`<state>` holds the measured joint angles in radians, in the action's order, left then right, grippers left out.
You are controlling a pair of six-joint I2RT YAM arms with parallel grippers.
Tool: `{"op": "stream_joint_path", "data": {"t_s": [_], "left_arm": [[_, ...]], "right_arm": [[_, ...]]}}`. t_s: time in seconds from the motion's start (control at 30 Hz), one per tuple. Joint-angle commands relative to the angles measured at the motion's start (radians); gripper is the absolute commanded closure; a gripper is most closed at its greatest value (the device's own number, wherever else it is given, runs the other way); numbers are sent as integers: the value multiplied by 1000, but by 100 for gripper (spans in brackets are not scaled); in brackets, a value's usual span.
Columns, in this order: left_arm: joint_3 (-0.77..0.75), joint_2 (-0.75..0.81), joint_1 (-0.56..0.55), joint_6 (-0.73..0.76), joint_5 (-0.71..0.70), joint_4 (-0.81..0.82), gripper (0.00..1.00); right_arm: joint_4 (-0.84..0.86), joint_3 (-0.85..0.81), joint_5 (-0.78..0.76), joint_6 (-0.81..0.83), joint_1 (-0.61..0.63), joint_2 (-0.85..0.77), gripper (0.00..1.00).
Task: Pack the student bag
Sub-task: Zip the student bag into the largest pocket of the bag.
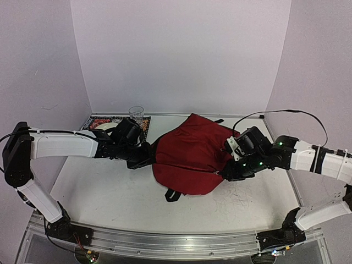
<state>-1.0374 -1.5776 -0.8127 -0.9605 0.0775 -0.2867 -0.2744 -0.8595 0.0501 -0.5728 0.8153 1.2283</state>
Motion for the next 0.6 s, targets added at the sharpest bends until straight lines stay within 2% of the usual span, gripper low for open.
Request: {"op": "stream_joint_path", "data": {"t_s": [0.0, 0.17, 0.37, 0.47, 0.5, 0.57], "left_arm": [[10, 17, 33, 40, -90, -42, 100], [15, 16, 26, 41, -44, -41, 100], [-53, -49, -76, 48, -29, -35, 100], [-72, -57, -93, 33, -27, -25, 97], [-75, -53, -94, 28, -30, -24, 92], [-81, -29, -94, 27, -44, -25, 79]], "right_arm": [[-187, 13, -138, -14, -82, -39, 100], [-183, -22, -135, 27, -108, -25, 100], [-123, -36, -107, 82, -108, -56, 100], [-86, -22, -95, 87, -108, -95, 90], [-76, -16, -95, 88, -108, -108, 86], [-69, -13, -106, 93, -108, -138, 70]]}}
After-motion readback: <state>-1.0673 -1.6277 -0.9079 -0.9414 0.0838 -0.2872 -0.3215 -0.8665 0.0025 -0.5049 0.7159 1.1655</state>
